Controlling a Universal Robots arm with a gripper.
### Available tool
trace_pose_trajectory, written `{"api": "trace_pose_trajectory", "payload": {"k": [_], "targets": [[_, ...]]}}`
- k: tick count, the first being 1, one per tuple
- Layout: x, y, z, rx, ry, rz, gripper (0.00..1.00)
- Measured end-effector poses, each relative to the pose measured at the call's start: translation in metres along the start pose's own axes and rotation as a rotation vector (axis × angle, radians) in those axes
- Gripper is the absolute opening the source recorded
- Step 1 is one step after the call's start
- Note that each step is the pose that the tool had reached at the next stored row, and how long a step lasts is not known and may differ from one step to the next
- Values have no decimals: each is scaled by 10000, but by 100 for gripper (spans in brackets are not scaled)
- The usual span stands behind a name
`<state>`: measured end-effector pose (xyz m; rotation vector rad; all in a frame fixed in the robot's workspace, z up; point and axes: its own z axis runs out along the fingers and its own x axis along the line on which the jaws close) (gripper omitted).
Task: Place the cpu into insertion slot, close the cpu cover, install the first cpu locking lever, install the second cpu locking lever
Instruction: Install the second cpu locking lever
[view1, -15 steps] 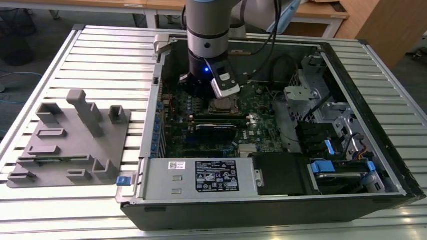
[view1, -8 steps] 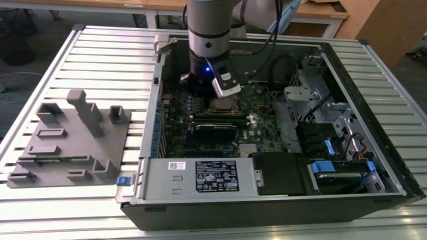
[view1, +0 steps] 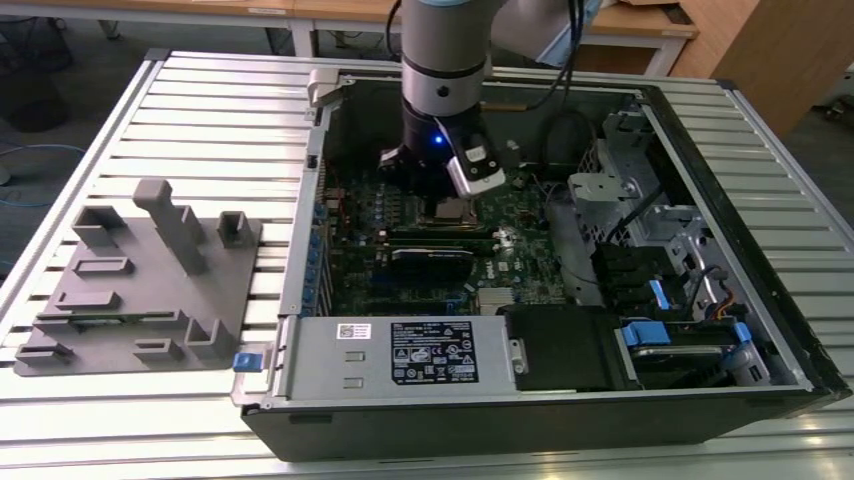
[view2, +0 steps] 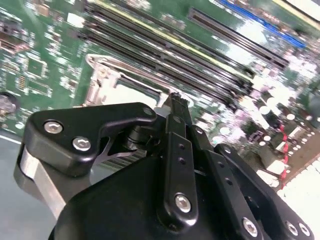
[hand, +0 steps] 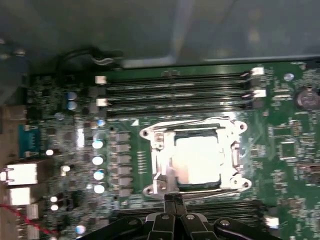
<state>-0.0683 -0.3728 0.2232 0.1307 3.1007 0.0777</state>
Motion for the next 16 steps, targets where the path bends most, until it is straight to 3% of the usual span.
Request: {"api": "trace_pose_trajectory", "payload": {"k": [5, 10, 16], "targets": [[-123, 11, 10, -1, 2, -1, 11], [-147, 68, 18, 0, 2, -1, 11], [-146, 197, 28, 0, 2, -1, 11]]}}
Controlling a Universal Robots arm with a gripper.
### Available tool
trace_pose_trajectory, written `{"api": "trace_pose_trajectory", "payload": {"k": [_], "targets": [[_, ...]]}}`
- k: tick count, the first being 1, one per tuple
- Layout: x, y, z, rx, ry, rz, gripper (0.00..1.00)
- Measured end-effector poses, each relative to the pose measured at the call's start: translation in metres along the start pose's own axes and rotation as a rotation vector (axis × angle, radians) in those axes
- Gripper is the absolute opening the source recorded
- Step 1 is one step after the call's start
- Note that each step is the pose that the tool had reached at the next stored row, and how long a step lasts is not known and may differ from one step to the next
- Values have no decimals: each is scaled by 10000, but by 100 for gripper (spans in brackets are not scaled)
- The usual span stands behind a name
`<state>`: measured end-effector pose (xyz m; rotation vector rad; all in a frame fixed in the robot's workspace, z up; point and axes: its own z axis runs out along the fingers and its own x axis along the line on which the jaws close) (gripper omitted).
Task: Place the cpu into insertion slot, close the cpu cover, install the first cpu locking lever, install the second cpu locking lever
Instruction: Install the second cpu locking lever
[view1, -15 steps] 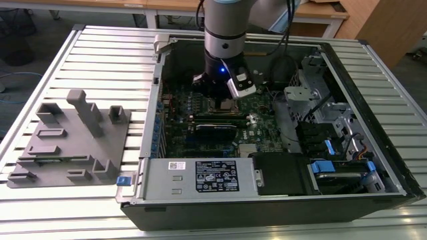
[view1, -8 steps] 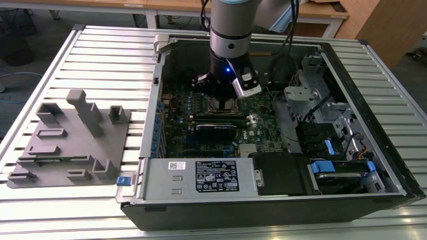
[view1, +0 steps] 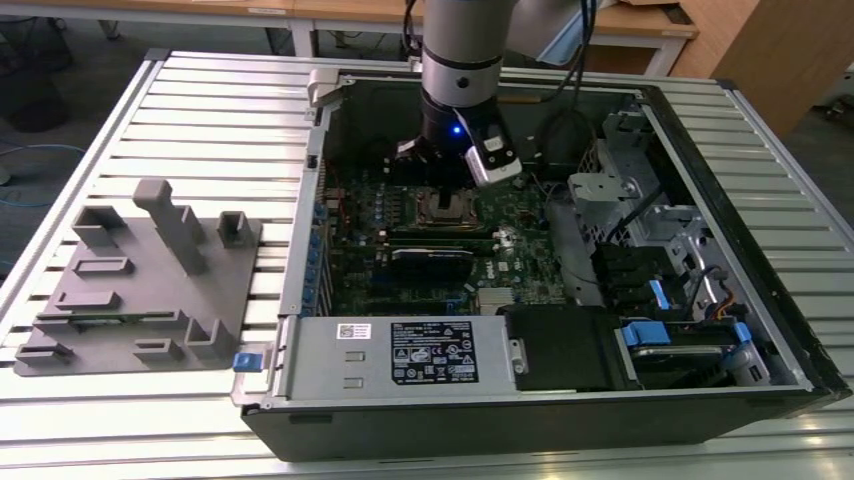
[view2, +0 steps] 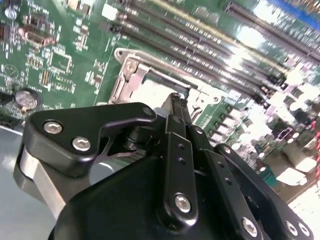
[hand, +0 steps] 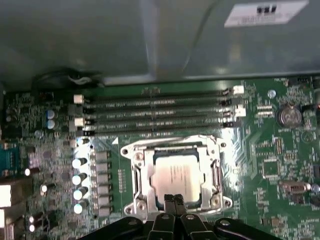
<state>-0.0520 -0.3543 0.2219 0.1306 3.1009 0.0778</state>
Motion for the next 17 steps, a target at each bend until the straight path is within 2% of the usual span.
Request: {"api": "trace_pose_trajectory", "payload": {"k": [9, 17], "targets": [[-45, 88, 12, -1, 0, -1, 11], [-62, 100, 14, 0, 1, -6, 11]]}}
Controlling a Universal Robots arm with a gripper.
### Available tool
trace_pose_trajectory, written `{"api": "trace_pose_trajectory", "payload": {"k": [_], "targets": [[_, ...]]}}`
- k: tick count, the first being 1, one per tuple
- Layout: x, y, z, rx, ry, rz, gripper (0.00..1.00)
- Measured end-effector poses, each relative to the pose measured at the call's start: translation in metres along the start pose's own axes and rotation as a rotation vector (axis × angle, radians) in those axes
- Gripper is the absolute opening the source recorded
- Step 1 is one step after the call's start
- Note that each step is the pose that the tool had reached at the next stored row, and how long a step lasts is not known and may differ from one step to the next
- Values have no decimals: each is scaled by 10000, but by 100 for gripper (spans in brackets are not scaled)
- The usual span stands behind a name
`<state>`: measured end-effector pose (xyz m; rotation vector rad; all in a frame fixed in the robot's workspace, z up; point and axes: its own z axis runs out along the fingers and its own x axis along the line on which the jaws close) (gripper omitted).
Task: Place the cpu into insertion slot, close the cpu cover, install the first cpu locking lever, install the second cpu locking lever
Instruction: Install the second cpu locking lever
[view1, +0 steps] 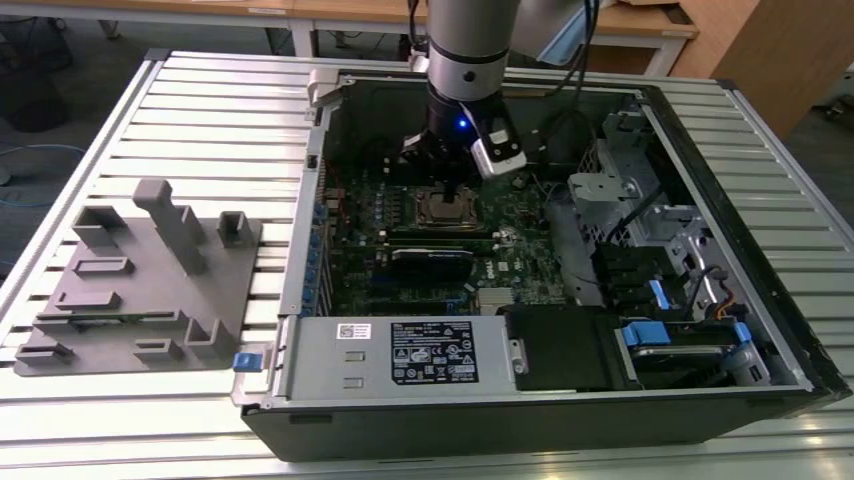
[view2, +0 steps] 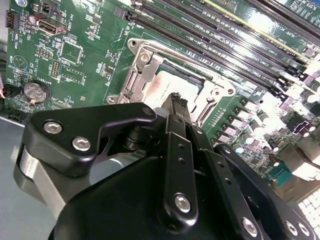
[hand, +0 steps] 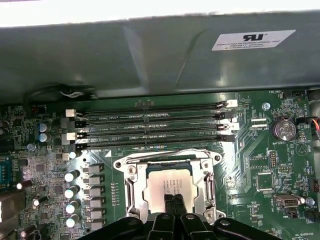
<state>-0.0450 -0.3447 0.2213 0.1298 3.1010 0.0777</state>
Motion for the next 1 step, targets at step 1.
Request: {"api": "trace_pose_trajectory", "payload": {"k": [1], "targets": [[0, 0, 0, 0, 0, 0, 11]]}}
